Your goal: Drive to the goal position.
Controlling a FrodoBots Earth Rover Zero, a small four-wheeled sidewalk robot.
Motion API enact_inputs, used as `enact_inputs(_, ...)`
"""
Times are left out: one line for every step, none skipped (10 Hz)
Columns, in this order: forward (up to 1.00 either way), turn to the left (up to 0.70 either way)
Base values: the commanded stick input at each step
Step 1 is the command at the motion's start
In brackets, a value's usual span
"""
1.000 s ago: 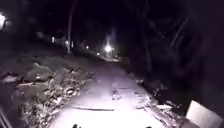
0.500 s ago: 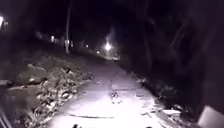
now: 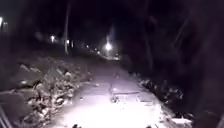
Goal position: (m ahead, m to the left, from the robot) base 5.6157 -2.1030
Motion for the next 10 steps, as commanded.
enact_inputs(0.45, 0.00)
enact_inputs(0.45, 0.00)
enact_inputs(0.45, 0.00)
enact_inputs(0.45, 0.00)
enact_inputs(0.45, 0.00)
enact_inputs(0.45, 0.00)
enact_inputs(0.45, 0.00)
enact_inputs(0.45, 0.00)
enact_inputs(0.45, 0.00)
enact_inputs(0.45, 0.00)
